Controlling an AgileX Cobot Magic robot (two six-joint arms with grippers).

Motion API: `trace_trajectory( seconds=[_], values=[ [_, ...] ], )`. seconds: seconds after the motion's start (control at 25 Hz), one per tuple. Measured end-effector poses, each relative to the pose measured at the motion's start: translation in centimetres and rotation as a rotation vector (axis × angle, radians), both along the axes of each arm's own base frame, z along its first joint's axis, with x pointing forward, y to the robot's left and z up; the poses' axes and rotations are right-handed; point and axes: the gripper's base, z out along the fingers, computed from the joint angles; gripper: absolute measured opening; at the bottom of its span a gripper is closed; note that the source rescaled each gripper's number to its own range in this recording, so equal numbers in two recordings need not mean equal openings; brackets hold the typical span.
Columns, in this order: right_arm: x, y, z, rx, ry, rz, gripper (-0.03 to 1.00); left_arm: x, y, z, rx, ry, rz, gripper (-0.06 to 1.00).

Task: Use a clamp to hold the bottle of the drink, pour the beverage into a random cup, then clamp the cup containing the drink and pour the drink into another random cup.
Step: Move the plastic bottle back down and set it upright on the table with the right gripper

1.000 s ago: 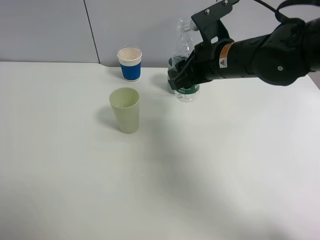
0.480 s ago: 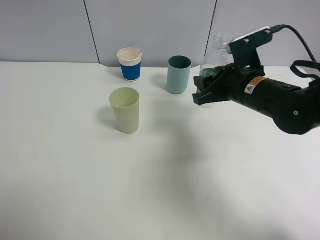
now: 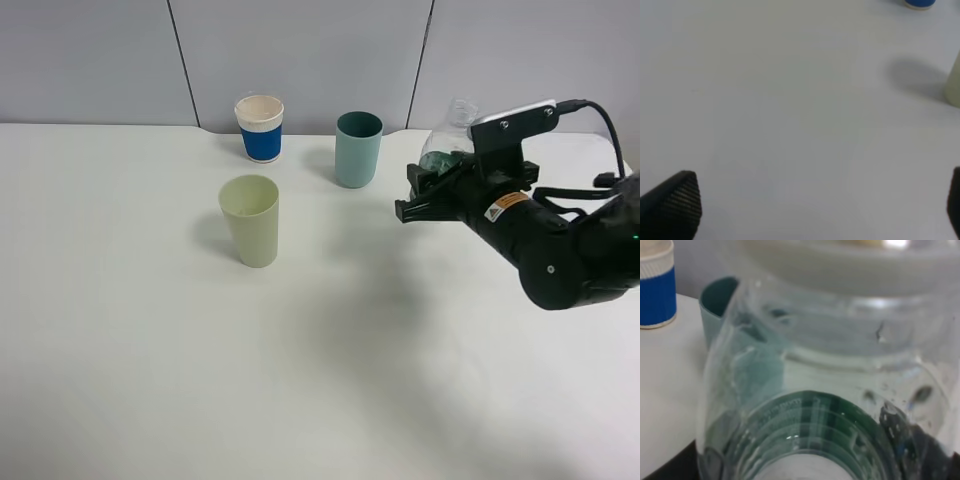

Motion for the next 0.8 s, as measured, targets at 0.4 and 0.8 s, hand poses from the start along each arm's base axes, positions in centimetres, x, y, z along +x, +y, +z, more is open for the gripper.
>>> trace_trajectory(
  seconds=[0.4,0.8],
  values=[
    [0.0,-0.1,-3.8,0.079,0.068,-0.043,0.02,0.0,0.0,0.0,0.0,0.0,0.0,1.0],
    [0.0,-0.1,-4.2,0.108,0.087,-0.053,0.02,0.0,0.0,0.0,0.0,0.0,0.0,1.0]
  ],
)
